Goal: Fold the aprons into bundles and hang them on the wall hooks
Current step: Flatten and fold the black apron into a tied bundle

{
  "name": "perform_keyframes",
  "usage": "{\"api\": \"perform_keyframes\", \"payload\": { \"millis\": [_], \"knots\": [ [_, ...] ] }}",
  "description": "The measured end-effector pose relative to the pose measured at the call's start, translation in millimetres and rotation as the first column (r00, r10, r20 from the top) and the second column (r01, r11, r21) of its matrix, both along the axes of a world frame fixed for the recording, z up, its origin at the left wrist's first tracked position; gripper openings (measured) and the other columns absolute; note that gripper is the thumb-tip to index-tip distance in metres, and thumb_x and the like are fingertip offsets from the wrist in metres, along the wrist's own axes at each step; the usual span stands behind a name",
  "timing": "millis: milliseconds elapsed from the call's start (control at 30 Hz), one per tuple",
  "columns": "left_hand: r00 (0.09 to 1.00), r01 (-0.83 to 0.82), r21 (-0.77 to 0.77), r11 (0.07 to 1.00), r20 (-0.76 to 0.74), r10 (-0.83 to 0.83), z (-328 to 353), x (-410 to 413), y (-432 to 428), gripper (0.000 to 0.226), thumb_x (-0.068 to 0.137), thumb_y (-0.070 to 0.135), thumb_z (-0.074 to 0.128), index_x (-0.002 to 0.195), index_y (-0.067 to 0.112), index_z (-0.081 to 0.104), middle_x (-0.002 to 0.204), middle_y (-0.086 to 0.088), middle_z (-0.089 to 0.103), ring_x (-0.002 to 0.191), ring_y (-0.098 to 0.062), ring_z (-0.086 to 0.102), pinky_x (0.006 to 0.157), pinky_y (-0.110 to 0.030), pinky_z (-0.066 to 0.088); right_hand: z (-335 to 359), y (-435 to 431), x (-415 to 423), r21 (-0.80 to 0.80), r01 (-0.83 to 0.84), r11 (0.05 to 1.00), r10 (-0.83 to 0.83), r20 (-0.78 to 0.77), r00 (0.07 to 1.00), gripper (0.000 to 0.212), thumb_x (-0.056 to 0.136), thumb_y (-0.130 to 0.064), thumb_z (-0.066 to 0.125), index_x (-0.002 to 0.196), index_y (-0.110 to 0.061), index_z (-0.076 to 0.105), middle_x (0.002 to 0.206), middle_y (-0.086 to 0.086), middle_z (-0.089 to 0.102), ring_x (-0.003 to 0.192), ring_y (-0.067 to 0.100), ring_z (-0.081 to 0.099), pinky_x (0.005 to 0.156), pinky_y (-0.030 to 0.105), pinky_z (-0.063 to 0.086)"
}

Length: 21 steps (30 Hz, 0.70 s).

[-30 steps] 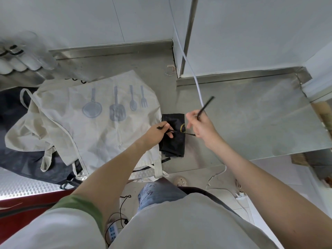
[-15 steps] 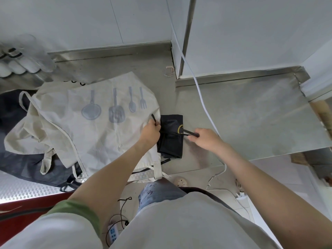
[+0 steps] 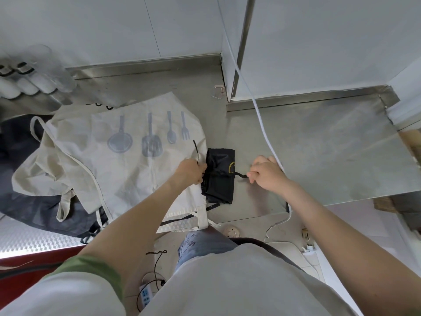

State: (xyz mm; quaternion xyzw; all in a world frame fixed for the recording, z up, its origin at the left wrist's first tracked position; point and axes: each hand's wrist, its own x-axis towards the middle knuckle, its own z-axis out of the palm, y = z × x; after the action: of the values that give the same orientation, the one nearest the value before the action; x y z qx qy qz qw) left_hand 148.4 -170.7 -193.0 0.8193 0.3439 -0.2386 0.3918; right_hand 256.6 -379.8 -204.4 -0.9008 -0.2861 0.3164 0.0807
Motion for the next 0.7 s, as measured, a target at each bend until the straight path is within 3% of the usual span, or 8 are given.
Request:
{"api": "perform_keyframes", "payload": {
  "millis": [100,233,300,367,433,500,567,700],
  "knots": [
    [0.985,-0.16,-0.191,0.969,0.033,0.169,19,5,1,0.045,0.099,0.035,0.04,0.063,0.011,0.05,0.047,0.002,0.048,0.044,-0.013,0.041,0.045,-0.02,0.034,17,9,-7,0.294,0.148,0.944,-0.118,-0.117,0.986,0.033,0.097,-0.028,0.052,0.067,-0.02,0.065,0.114,-0.012,0.052,0.107,0.012,0.035,0.1,0.027,0.024],
    [0.949,-0.226,-0.461,0.858,0.096,0.301,34,13,-6,0.035,0.101,0.03,0.046,0.072,0.011,0.052,0.048,0.002,0.055,0.04,-0.008,0.046,0.044,-0.018,0.039,30,24,-18,0.529,0.604,0.596,-0.17,-0.652,0.739,0.036,0.097,-0.018,0.052,0.063,-0.009,0.053,0.107,0.002,0.071,0.113,0.009,0.058,0.098,0.022,0.036],
    [0.862,-0.375,-0.687,0.622,-0.012,0.507,36,15,-10,0.032,0.1,0.026,0.049,0.072,0.011,0.049,0.051,0.0,0.058,0.04,-0.007,0.047,0.04,-0.016,0.039,25,32,-22,0.527,0.734,0.428,-0.11,-0.776,0.622,0.036,0.099,-0.015,0.046,0.064,-0.008,0.049,0.095,0.008,0.073,0.106,0.017,0.063,0.093,0.021,0.041],
    [0.717,-0.511,-0.784,0.352,-0.162,0.678,32,14,-13,0.033,0.101,0.021,0.048,0.07,0.011,0.045,0.055,-0.005,0.063,0.039,-0.007,0.051,0.038,-0.015,0.042,20,38,-22,0.453,0.853,0.259,-0.029,-0.879,0.475,0.034,0.101,-0.013,0.04,0.069,-0.008,0.049,0.075,0.009,0.067,0.086,0.023,0.066,0.086,0.026,0.049],
    [0.585,-0.603,-0.769,0.214,-0.243,0.774,25,10,-12,0.032,0.102,0.013,0.044,0.07,0.009,0.041,0.06,-0.011,0.067,0.041,-0.009,0.058,0.038,-0.015,0.046,17,40,-21,0.396,0.903,0.168,-0.024,-0.914,0.405,0.034,0.102,-0.015,0.038,0.071,-0.007,0.048,0.061,0.006,0.053,0.06,0.019,0.055,0.076,0.031,0.052],
    [0.478,-0.667,-0.733,0.133,-0.283,0.832,16,4,-8,0.031,0.101,0.006,0.043,0.07,0.008,0.041,0.072,-0.016,0.064,0.054,-0.014,0.064,0.04,-0.017,0.05,12,37,-21,0.396,0.905,0.153,-0.095,-0.906,0.413,0.034,0.102,-0.016,0.038,0.072,-0.005,0.049,0.06,0.005,0.044,0.049,0.014,0.04,0.065,0.03,0.045],
    [0.494,-0.678,-0.711,0.187,-0.253,0.832,13,0,-4,0.031,0.101,0.006,0.043,0.069,0.008,0.042,0.074,-0.015,0.061,0.058,-0.015,0.065,0.044,-0.017,0.052,8,34,-20,0.42,0.88,0.223,-0.177,-0.87,0.46,0.033,0.102,-0.015,0.04,0.075,-0.004,0.053,0.064,0.007,0.044,0.048,0.011,0.039,0.062,0.029,0.039],
    [0.819,-0.43,-0.683,0.59,-0.021,0.573,26,7,-9,0.032,0.101,0.022,0.048,0.071,0.009,0.048,0.061,-0.006,0.068,0.041,-0.009,0.053,0.041,-0.017,0.043,2,43,-23,0.513,0.669,0.538,-0.253,-0.658,0.709,0.025,0.101,-0.01,0.043,0.091,-0.011,0.066,0.076,0.0,0.055,0.064,0.009,0.046,0.066,0.021,0.042]
  ]
}}
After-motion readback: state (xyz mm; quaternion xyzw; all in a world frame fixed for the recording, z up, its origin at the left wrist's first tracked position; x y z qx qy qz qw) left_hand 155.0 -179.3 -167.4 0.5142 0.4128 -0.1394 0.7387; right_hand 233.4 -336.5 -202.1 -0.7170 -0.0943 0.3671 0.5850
